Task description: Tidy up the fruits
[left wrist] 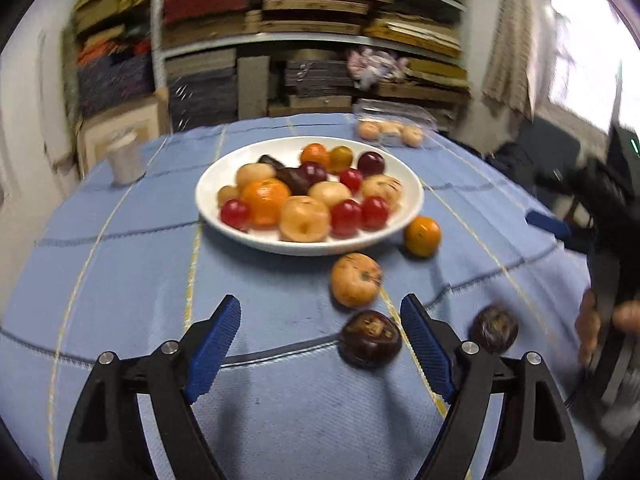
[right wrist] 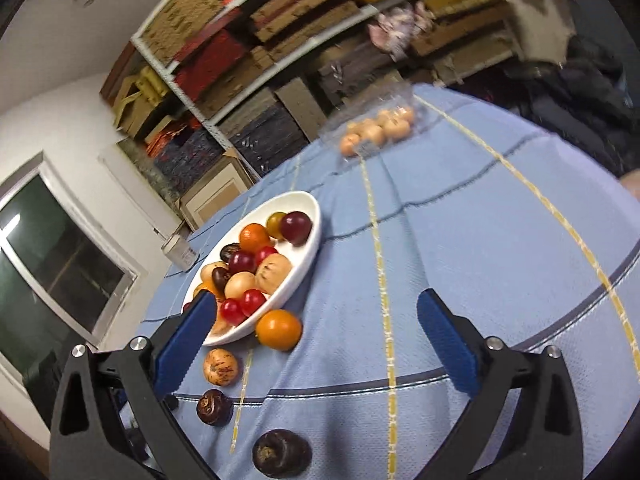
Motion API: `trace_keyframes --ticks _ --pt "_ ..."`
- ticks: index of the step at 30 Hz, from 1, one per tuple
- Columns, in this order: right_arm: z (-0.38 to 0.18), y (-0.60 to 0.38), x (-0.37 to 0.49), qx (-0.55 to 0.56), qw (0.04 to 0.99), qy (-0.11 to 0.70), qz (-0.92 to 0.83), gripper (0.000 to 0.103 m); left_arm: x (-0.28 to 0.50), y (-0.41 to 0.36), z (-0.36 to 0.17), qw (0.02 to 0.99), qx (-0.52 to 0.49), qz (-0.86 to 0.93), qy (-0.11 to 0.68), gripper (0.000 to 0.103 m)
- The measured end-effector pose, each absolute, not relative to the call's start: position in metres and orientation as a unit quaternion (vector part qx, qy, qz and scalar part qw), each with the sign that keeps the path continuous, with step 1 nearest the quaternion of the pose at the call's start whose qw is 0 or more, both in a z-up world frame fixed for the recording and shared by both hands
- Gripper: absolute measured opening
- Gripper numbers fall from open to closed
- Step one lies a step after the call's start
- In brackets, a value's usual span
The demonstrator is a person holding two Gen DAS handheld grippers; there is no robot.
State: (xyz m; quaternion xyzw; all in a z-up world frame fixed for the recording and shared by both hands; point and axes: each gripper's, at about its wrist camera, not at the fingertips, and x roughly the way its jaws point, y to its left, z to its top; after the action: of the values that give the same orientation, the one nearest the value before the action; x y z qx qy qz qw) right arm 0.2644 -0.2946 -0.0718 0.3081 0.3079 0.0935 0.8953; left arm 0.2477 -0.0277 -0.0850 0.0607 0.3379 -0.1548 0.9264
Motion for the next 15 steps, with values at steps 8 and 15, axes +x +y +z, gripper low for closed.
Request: trace_keyframes --ticks 8,15 --pt "-0.088 -0.302 0.271 0.365 0.862 0.336 0.103 0.098 0.262 -0.047 -0.11 0.906 0.103 -0.162 0.378 0.083" --pt "-0.085 -0.294 0.269 0.35 0.865 0.342 0.109 0.098 0.274 -0.031 -0.116 0.905 0.093 -0.121 0.396 0.091"
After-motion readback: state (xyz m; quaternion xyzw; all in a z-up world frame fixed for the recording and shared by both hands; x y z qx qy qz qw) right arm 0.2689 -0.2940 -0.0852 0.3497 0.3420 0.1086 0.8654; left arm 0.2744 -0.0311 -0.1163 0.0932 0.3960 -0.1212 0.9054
